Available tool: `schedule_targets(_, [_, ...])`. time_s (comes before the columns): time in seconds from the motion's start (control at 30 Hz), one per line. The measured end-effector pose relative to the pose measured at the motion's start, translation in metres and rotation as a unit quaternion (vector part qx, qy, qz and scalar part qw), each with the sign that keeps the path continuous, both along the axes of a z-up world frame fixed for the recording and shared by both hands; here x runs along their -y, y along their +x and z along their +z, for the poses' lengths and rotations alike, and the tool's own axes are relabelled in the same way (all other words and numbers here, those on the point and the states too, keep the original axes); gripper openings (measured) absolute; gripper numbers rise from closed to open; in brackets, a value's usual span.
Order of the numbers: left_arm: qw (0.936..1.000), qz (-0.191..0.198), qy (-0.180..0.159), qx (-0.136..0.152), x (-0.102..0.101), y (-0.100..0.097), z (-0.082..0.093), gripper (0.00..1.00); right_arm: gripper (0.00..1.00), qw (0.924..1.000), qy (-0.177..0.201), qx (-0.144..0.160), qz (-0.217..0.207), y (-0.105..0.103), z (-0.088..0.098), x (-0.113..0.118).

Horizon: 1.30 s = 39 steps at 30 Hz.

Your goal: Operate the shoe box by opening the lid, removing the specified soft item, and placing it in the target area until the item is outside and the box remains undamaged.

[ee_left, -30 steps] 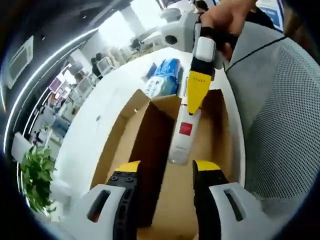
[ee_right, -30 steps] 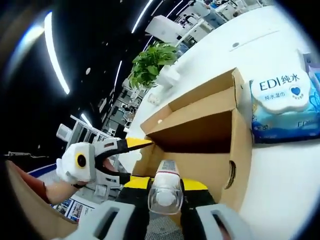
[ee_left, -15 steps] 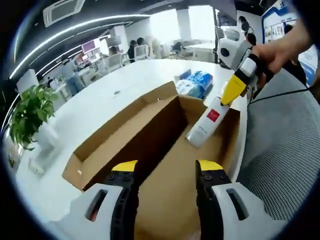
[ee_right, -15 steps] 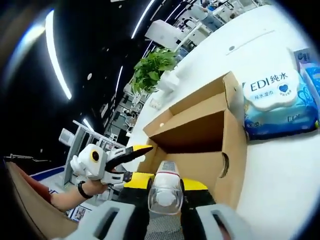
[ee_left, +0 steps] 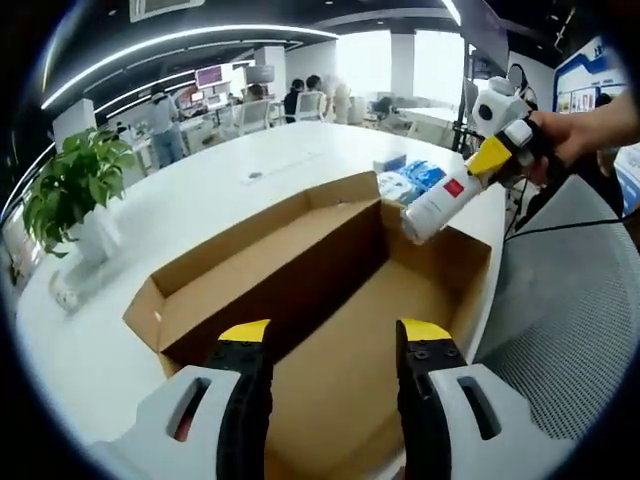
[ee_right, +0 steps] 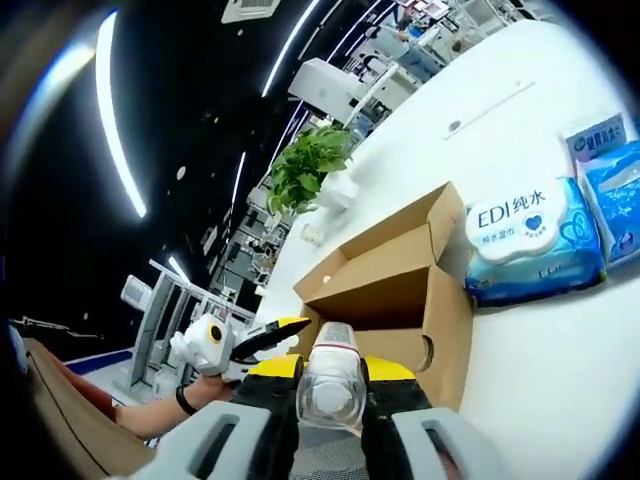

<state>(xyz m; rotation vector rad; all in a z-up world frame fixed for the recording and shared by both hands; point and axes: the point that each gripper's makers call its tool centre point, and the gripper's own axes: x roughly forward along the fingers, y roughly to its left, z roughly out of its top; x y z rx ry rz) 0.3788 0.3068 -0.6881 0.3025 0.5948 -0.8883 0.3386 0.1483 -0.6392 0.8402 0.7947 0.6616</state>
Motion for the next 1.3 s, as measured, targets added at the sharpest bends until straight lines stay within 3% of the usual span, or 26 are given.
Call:
schedule_targets(0.27, [1.0000,-0.004,0.000,-0.004,0.005,-0.008,0.001,0.49,0.18,0.9994,-0.023,0.018,-0.017,0.010,0.014,0.040])
schedule_targets(0.6, [1.0000,-0.007,0.004,-0.003,0.006,-0.011,0.004,0.48,0.18,0.9958,-0.081,0.034,-0.024,0.037,0.022,0.092])
schedule_targets(0.9, [1.0000,-0.005,0.001,-0.007,0.005,-0.015,0.006,0.49,0.18,0.9926,-0.110,0.034,-0.038,0.063,0.036,0.117])
schedule_targets(1.03, [1.0000,-0.003,-0.001,-0.009,0.004,-0.015,0.007,0.49,0.18,0.9910,-0.124,0.023,-0.045,0.077,0.033,0.125])
schedule_targets(1.27, [1.0000,0.003,0.000,-0.005,-0.001,-0.010,0.010,0.49,0.18,0.9865,-0.162,0.012,-0.015,0.090,0.024,0.127])
schedule_targets(1.3, [1.0000,0.004,0.002,-0.004,-0.003,-0.010,0.010,0.49,0.18,0.9833,-0.181,0.016,-0.001,0.095,0.023,0.130])
